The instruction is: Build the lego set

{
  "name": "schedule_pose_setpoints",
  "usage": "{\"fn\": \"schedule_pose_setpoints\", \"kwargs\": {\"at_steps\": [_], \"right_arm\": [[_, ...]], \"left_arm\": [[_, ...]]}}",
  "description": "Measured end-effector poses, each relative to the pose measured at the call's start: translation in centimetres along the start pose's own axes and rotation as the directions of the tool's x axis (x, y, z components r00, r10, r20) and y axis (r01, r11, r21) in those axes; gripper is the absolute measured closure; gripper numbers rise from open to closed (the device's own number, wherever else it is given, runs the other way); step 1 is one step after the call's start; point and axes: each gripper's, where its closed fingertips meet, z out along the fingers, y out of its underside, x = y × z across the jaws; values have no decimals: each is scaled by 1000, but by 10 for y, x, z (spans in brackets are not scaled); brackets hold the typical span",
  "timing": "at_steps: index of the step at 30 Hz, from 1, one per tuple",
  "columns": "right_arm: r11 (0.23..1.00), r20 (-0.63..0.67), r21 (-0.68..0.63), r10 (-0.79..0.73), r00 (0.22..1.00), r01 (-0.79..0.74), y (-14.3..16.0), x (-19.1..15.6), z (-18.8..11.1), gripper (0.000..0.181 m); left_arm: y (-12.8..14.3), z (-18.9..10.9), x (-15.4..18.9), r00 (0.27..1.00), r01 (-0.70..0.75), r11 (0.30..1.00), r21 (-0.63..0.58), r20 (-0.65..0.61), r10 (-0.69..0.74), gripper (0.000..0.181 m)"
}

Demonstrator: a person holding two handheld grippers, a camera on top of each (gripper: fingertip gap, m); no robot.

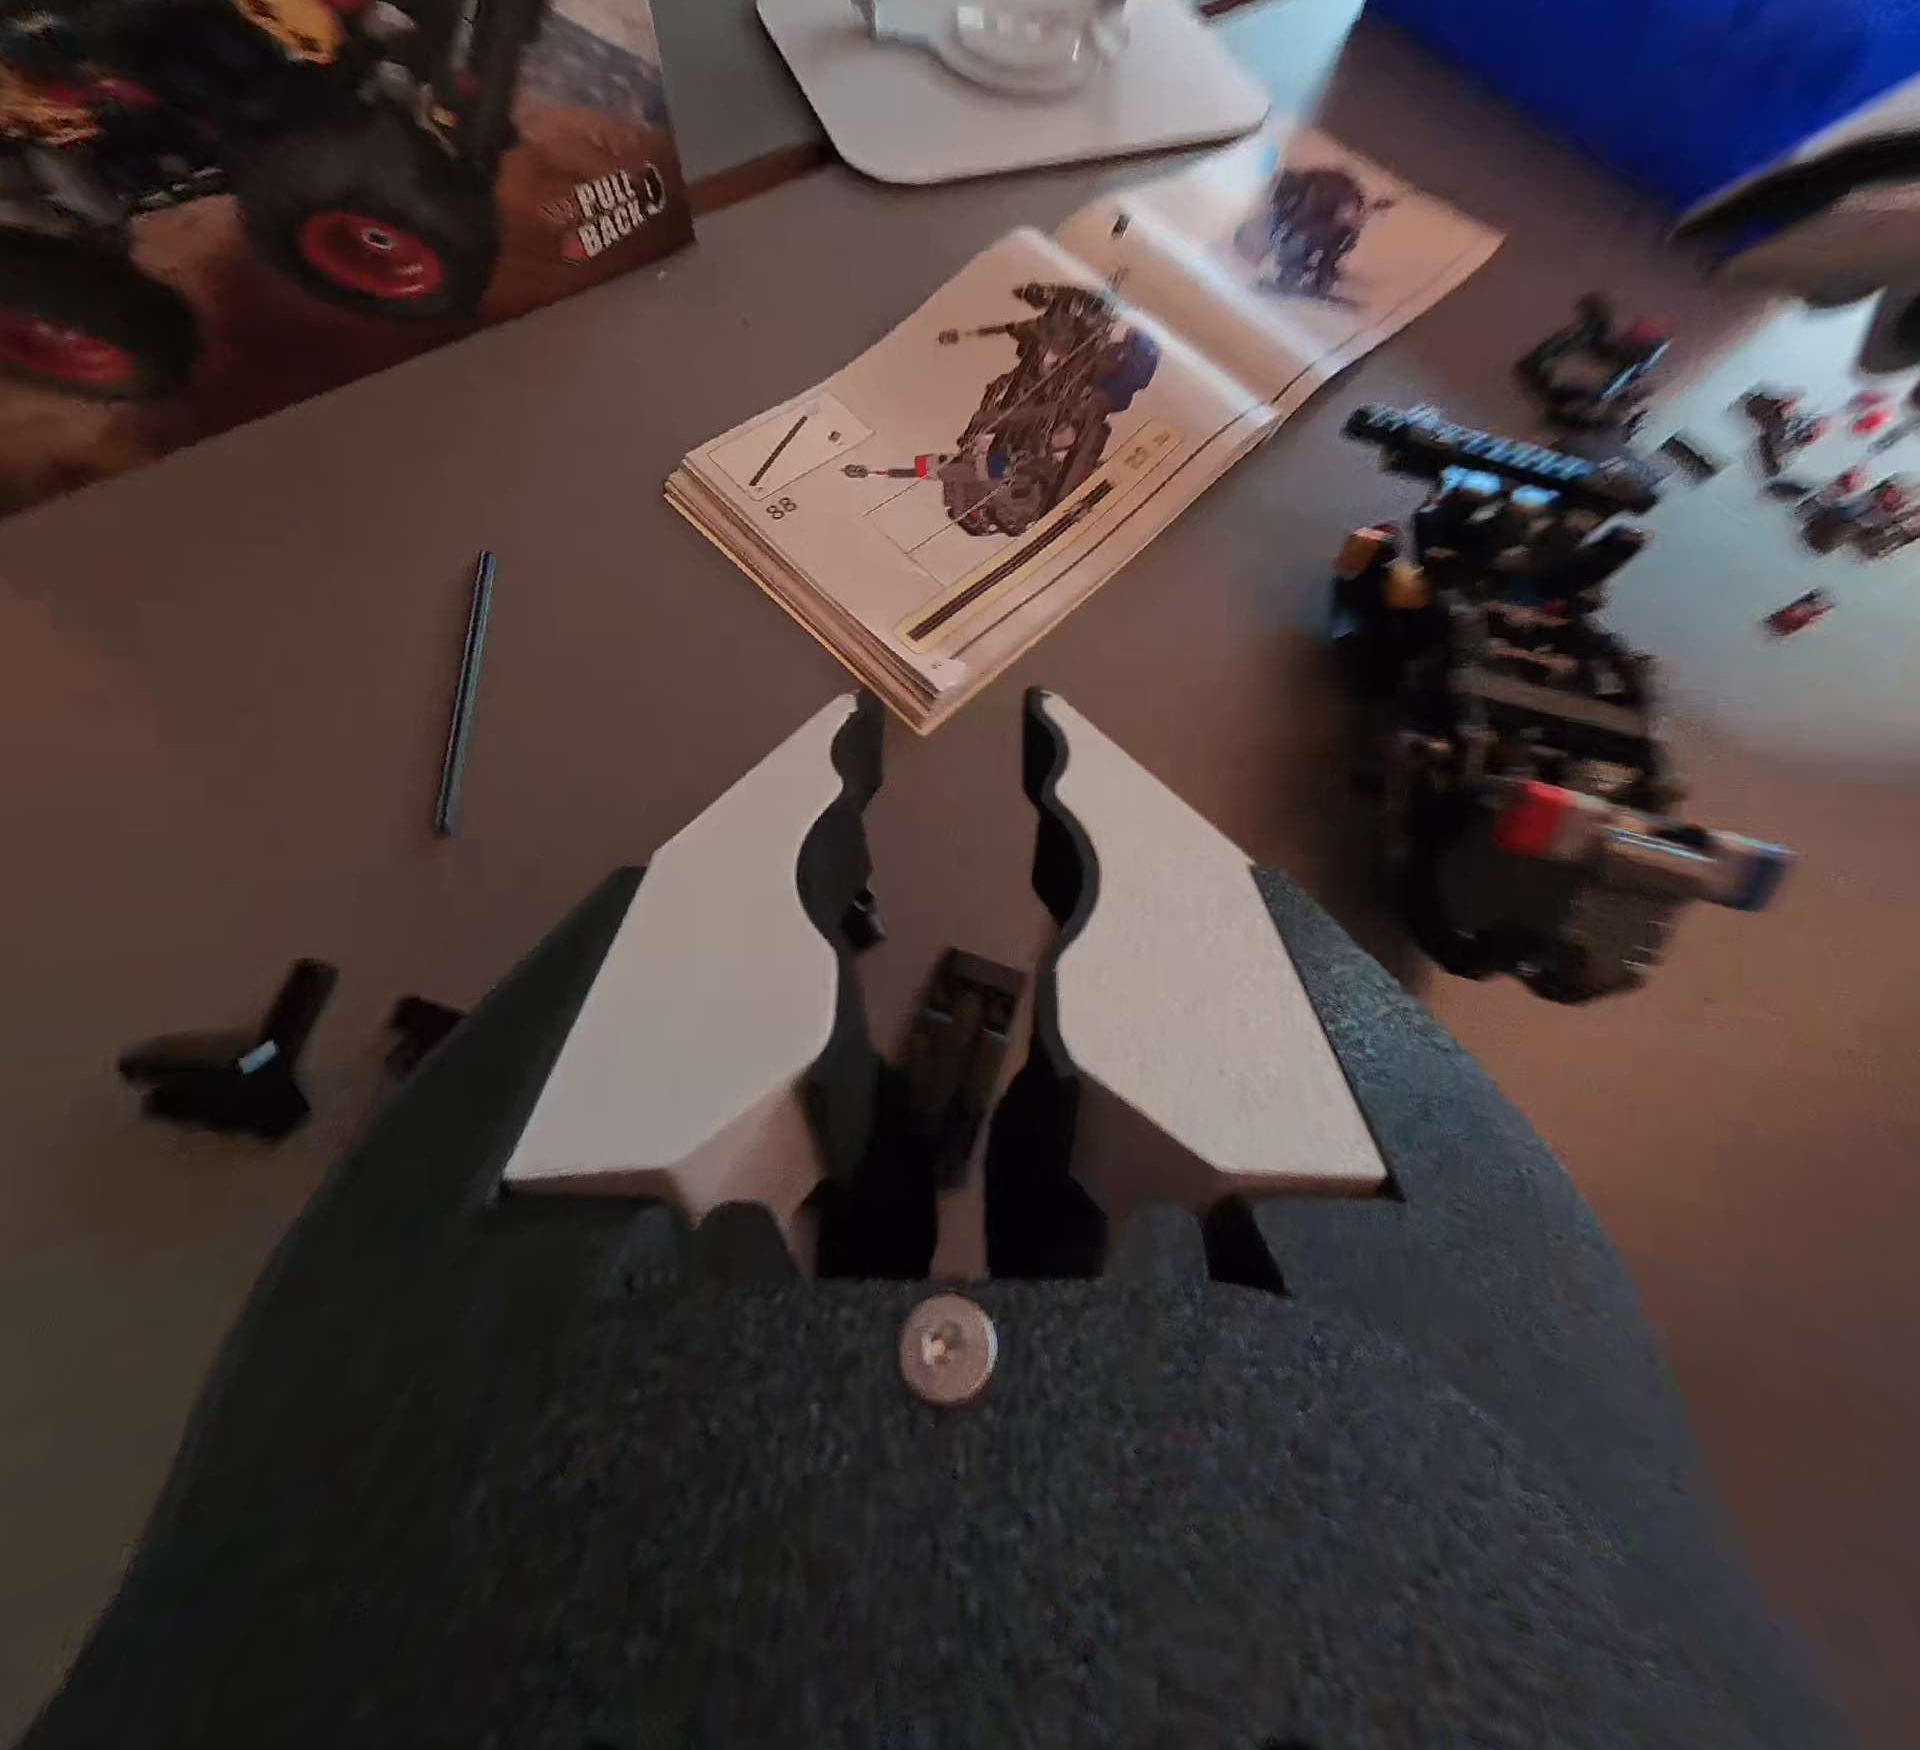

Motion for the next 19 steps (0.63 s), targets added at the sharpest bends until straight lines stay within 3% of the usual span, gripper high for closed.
{"fn": "schedule_pose_setpoints", "kwargs": {"at_steps": [4, 7, 12, 15, 19], "right_arm": [[992, -84, 97, 93, 992, -85, 19, 8, -27, 156], [978, -104, 170, 142, 984, -123, 20, 15, -39, 156], [985, -183, 149, 118, 976, -91, 28, 19, -50, 155], [973, -164, 189, 166, 972, -134, 30, 1, -57, 155], [940, -212, 310, 213, 954, -141, 30, -15, -74, 155]], "left_arm": [[1, -26, 5, 997, 71, 991, 114, 1, -71, 139], [26, -28, 9, 994, 109, 994, 16, 0, -109, 117], [46, -39, 18, 956, 279, 953, -114, -63, -288, 112], [56, -47, 15, 970, 218, 950, -222, -61, -236, 102], [32, -47, -50, 994, 77, 932, -354, 105, -42, 134]]}}
